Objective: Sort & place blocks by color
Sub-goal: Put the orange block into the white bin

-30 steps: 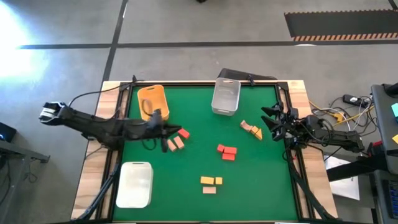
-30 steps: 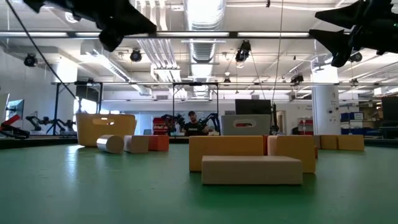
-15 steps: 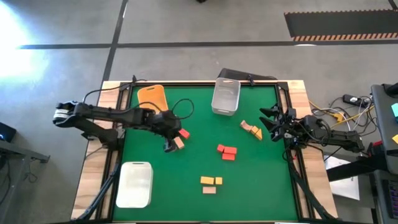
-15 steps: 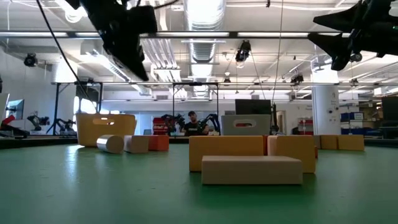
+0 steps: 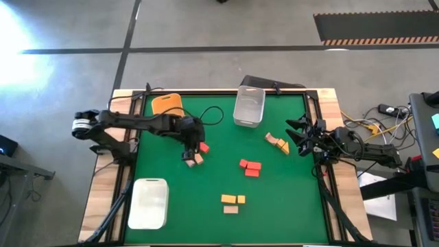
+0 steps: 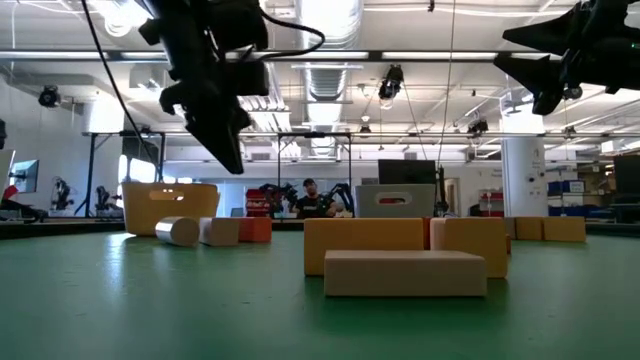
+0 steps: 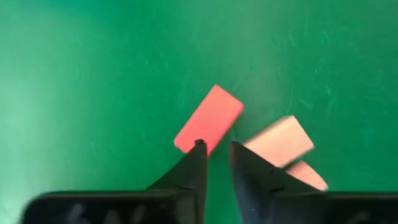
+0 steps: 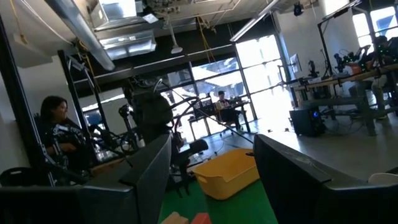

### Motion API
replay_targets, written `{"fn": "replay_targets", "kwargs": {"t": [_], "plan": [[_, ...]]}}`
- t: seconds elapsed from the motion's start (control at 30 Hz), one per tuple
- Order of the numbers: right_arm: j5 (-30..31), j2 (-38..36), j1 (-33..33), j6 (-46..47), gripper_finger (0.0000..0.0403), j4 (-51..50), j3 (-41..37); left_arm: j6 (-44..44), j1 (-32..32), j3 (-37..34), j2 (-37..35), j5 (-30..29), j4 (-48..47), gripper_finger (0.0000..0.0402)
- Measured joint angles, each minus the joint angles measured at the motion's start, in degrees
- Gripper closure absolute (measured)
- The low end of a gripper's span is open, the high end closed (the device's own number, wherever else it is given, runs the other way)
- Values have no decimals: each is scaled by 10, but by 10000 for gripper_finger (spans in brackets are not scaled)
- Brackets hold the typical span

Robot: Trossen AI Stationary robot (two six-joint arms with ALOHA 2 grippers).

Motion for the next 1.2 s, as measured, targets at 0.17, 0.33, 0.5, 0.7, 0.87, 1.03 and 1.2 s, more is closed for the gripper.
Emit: {"fn": "replay_targets", "kwargs": {"t": [0.17, 0.33, 0.5, 0.7, 0.87, 1.03, 1.2], "plan": [[0, 0, 0, -2, 184, -1, 0, 64, 0, 15, 33, 1, 40, 262], [0, 0, 0, -2, 184, -6, 0, 106, 1, 18, 68, 1, 42, 203], [0, 0, 0, -2, 184, -14, 0, 119, 1, 14, 95, 1, 49, 190], [1, 0, 0, -1, 184, -14, 0, 128, 2, 13, 120, -1, 86, 189], [1, 0, 0, 0, 184, -14, 0, 128, 6, 15, 137, -2, 87, 189], [1, 0, 0, -1, 184, -14, 0, 128, 9, 12, 137, -3, 88, 189], [1, 0, 0, -1, 184, -13, 0, 127, 13, 12, 137, -3, 88, 193]]}}
